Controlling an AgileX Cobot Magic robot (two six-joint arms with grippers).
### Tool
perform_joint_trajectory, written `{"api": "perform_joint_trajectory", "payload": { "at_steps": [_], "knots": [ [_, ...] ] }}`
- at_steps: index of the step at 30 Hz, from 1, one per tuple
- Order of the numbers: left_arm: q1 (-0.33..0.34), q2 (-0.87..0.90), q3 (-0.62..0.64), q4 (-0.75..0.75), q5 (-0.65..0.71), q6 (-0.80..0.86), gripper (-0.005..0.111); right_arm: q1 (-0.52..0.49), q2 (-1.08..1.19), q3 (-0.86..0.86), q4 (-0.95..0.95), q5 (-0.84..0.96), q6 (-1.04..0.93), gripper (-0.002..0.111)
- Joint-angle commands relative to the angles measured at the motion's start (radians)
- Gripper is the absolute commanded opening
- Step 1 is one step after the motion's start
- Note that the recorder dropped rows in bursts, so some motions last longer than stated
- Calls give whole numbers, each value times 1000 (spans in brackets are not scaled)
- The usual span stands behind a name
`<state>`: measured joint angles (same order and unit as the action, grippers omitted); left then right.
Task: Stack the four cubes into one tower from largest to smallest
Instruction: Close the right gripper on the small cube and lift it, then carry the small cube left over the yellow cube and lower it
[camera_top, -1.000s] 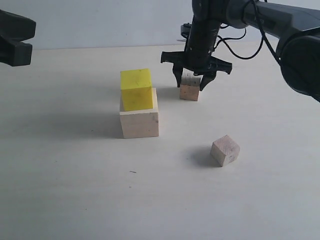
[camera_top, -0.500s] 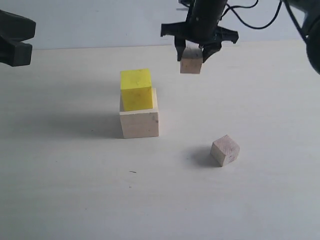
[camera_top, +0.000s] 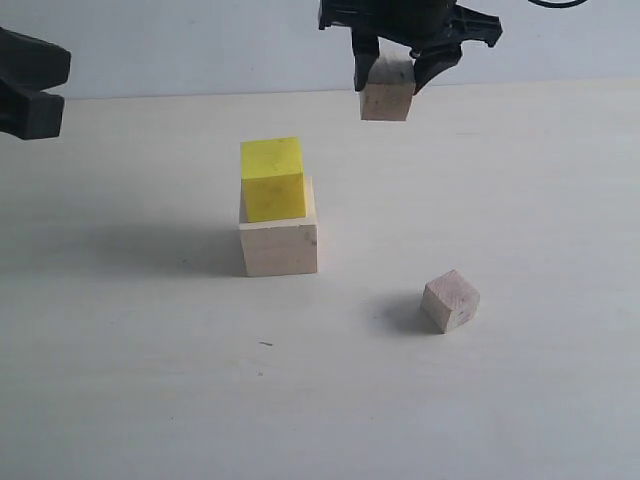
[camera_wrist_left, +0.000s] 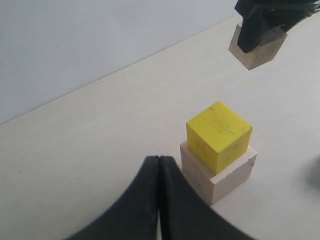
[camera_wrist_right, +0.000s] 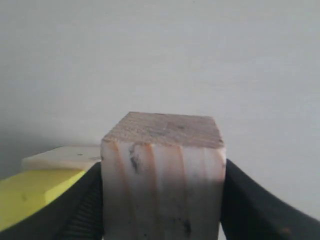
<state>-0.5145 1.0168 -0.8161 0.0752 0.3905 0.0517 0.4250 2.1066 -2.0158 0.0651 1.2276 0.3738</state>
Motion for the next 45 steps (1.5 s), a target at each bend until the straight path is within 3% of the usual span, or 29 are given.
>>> {"api": "perform_joint_trajectory", "payload": {
  "at_steps": [1,10,18,45],
  "knots": [
    [-6,-3,2,-5,-1,-6,0,54,-86,10,11,-6,-14,0],
    [-6,-3,2,-5,11,-6,0,198,-92,10,12,-6,15,0],
    [-6,-3,2,-5,17,-6,0,250,-53,10,12,-6,42,0],
    [-6,-3,2,-5,17,-6,0,250,-13,10,10,-6,78,0]
  ]
}}
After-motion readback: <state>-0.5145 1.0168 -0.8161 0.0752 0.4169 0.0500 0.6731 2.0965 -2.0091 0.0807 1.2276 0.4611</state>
